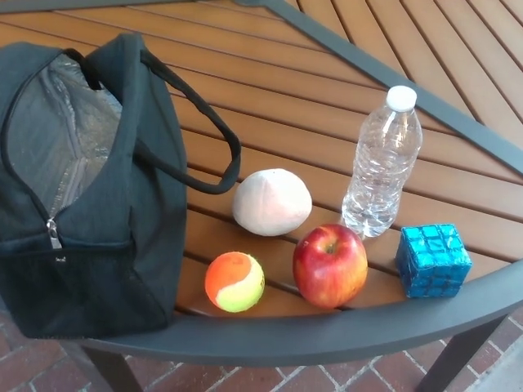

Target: Pick up a rubric cube, an apple, a tennis ball, a soft toy, a bottle from the table and put it into the lunch box one by one

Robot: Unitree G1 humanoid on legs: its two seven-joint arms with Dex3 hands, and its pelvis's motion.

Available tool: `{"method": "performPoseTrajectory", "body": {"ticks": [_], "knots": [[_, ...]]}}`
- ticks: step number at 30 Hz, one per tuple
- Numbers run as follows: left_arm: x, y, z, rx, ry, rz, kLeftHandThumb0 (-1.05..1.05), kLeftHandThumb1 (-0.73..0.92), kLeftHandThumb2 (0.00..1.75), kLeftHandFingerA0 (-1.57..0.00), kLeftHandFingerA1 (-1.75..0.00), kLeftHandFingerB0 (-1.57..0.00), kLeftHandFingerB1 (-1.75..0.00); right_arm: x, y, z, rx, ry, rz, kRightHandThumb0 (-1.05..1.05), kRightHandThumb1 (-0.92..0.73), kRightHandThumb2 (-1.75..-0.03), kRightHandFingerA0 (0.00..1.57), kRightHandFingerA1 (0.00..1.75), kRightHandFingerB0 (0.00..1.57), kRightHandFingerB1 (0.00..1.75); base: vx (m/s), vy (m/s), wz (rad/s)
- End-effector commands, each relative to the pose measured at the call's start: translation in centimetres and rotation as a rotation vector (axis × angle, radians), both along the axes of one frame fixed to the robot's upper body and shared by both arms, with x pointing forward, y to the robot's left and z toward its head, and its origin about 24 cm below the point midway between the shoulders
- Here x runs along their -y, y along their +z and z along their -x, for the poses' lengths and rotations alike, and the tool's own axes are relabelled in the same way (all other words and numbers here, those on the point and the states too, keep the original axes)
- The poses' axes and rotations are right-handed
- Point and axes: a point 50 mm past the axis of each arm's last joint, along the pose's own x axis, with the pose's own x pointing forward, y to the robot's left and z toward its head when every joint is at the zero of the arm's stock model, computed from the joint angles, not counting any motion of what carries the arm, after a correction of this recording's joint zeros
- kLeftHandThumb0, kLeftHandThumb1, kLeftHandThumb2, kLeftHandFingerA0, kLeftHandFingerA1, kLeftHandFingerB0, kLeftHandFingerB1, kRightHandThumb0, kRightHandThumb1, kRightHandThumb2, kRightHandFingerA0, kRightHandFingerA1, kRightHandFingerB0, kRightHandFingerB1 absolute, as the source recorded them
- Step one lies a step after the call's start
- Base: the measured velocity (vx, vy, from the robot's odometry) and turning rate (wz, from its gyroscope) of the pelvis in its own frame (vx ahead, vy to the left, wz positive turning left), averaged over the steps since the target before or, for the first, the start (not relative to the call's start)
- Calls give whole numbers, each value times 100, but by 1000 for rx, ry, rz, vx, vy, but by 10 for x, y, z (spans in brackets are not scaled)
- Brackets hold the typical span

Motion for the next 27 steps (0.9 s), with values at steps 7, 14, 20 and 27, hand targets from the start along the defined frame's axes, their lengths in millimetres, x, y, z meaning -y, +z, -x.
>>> {"method": "performPoseTrajectory", "body": {"ticks": [7, 14, 20, 27], "knots": [[-5, 5, -2, 76, 18, -64, 0, 57, 96, -103, -96, -99, -80, 6, 13, 7, 163, -61, 12, 0, -65, -83, 90, 74, 64, 64, 0, 0, 0], [-6, 5, -4, 57, 23, -73, -2, 58, 94, -101, -96, -97, -80, 2, 39, 12, 316, -51, 29, 8, -59, -94, 94, 78, 69, 64, 0, 0, 0], [-5, 4, 1, 50, 18, -84, -2, 58, 96, -99, -96, -96, -79, -9, 77, 9, 542, -142, -23, 4, -53, -110, 90, 93, 61, 75, 0, 0, 0], [-4, 3, 5, 48, 28, -67, -3, 60, 93, -100, -96, -97, -80, -14, 128, -9, 833, -137, 19, -2, -62, -92, 95, 95, 63, 75, 0, 0, 0]]}}
